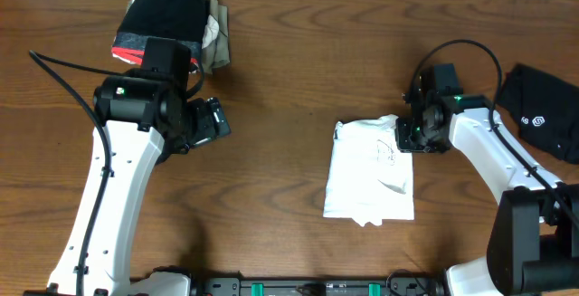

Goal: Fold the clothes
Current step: 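Release the collar and pull the right gripper back to the right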

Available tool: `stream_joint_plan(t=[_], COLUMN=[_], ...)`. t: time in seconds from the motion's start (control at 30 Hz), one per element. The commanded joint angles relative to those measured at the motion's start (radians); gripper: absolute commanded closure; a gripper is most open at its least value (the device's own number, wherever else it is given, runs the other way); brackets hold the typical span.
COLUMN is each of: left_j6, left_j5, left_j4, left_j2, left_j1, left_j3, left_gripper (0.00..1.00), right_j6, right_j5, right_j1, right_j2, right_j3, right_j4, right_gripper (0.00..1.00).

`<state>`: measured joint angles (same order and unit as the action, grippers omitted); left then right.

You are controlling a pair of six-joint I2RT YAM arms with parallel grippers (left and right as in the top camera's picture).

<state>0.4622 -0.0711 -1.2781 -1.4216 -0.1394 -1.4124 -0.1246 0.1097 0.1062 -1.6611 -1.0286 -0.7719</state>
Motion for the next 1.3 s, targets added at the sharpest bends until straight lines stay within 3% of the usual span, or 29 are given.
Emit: stream_joint_plan(t=[0.0,0.43,0.57,0.7,0.83,1.27], left_j6=[-0.021,-0.021,-0.021,-0.021,-0.021,-0.021], left_j5=[0.012,0.012,0.012,0.012,0.012,0.012], left_j4=[-0.003,-0.004,-0.004,-0.004,-0.003,-0.003], left_j2=[-0.003,-0.003,-0.003,-0.003,-0.003,-0.003], left_j1=[-0.002,-0.002,-0.002,-0.002,-0.002,-0.002], left_j3=[0.005,0.005,0.005,0.005,0.005,0.005], left_gripper=[0.02,0.02,0.02,0.02,0.02,0.02], right_j6=[0.010,0.010,0.010,0.009,0.008,-0.062], right_j5=[0.052,0.063,0.063,0.063,0.054,-0.140], right_j1=[-0.010,-0.010,-0.010,-0.010,-0.010,-0.009], right_j2=[0.004,-0.009,-0.009,-0.009,-0.009,0.003], right_j3=[0.011,0.042,0.042,0.043,0.046,-0.056], right_j4=[0.001,0.042,0.047,0.041,0.039,-0.095], right_gripper=[0.71,0.74,0.83,0.86,0.98,0.99])
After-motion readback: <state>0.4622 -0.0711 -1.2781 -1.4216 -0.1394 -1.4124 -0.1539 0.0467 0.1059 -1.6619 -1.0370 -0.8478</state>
